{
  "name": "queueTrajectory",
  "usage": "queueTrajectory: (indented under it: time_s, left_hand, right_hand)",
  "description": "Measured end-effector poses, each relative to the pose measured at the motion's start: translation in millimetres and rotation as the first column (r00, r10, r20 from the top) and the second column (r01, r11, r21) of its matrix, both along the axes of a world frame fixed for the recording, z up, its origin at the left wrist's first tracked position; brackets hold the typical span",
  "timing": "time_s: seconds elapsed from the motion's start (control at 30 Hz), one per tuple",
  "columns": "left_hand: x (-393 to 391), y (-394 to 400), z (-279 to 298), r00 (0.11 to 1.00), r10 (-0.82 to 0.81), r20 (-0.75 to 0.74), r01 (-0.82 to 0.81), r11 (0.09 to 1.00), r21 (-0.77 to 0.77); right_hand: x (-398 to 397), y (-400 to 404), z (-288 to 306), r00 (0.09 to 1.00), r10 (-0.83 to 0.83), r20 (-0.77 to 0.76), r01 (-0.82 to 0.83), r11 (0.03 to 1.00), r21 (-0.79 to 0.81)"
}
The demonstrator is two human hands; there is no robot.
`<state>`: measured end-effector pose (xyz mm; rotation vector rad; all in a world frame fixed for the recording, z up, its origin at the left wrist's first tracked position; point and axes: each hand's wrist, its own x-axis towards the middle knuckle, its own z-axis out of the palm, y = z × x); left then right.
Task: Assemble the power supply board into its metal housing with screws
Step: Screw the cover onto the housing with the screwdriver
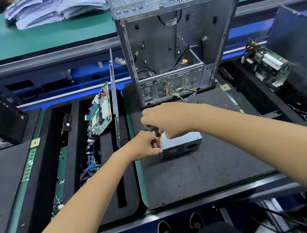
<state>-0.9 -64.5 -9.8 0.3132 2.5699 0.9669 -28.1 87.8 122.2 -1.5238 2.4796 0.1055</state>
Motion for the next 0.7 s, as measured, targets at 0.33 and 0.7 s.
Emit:
queueTrajectory:
  time_s: [0.33, 0.7]
  left_hand:
    - [1.3, 2.2, 0.7, 1.000, -0.017, 0.025, 0.016, 1.000, 0.019]
    - [-1.7, 0.2, -0.1, 0.997, -0.016, 0.071, 0.015, 1.000, 0.020]
  right_hand:
    - [0.2, -2.8, -2.1, 0.998, -0.070, 0.003, 0.069, 0.997, 0.043]
    - [4.4, -8.4, -3.7, 0.953, -0.049, -0.299, 0.060, 0.998, 0.027]
